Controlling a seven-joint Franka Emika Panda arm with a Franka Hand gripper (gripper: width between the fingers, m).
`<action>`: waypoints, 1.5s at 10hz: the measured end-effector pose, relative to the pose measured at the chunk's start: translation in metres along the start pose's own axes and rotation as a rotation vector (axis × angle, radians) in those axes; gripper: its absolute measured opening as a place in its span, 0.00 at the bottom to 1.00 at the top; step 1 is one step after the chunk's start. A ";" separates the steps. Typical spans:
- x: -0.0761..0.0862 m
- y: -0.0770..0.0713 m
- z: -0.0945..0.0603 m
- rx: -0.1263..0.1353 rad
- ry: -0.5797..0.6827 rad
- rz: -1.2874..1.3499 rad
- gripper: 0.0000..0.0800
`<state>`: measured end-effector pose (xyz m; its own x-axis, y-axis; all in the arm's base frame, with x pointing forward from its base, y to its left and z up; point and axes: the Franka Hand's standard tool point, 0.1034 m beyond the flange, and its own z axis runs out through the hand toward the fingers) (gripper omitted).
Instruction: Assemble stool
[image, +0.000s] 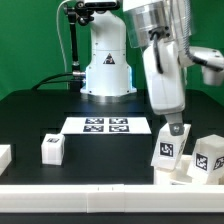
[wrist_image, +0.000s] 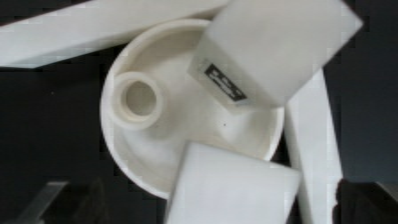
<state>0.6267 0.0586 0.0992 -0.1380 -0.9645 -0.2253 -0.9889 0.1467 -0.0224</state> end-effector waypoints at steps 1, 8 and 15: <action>0.000 0.000 0.001 -0.001 0.000 -0.065 0.81; -0.019 0.004 0.003 -0.007 0.057 -0.810 0.81; -0.013 0.010 0.011 -0.029 0.087 -1.331 0.81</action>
Offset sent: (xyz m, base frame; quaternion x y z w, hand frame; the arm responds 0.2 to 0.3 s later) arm 0.0000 0.0000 0.0000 0.0000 0.0000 -0.1938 0.9810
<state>0.6195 0.0746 0.0910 0.9251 -0.3794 0.0141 -0.3729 -0.9149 -0.1545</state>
